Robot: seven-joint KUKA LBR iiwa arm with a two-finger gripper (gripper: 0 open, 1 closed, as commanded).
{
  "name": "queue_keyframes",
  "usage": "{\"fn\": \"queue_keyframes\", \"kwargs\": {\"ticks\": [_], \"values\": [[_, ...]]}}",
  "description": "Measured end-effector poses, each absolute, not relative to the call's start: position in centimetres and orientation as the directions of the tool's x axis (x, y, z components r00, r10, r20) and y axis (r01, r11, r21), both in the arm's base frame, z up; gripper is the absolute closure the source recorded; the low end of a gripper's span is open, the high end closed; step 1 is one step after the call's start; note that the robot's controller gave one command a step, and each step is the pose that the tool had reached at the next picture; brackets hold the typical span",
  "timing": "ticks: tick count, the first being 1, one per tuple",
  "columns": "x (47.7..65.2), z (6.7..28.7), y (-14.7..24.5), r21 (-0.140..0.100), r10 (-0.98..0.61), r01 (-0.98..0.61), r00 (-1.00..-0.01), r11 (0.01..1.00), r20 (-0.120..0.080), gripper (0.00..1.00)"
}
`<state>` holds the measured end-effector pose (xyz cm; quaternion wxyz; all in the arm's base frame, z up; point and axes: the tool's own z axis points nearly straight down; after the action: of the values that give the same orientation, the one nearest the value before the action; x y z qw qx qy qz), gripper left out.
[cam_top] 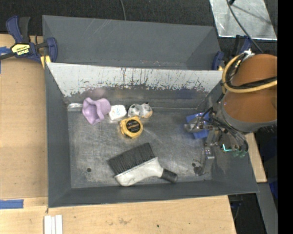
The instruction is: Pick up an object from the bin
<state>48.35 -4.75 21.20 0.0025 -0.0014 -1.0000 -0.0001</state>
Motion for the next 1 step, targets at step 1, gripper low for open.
{"fn": "queue_keyframes", "kwargs": {"ticks": [1], "values": [[48.52,21.53,-4.74,-0.001,0.001,0.001,-1.000,1.000,-0.003,0.00]]}}
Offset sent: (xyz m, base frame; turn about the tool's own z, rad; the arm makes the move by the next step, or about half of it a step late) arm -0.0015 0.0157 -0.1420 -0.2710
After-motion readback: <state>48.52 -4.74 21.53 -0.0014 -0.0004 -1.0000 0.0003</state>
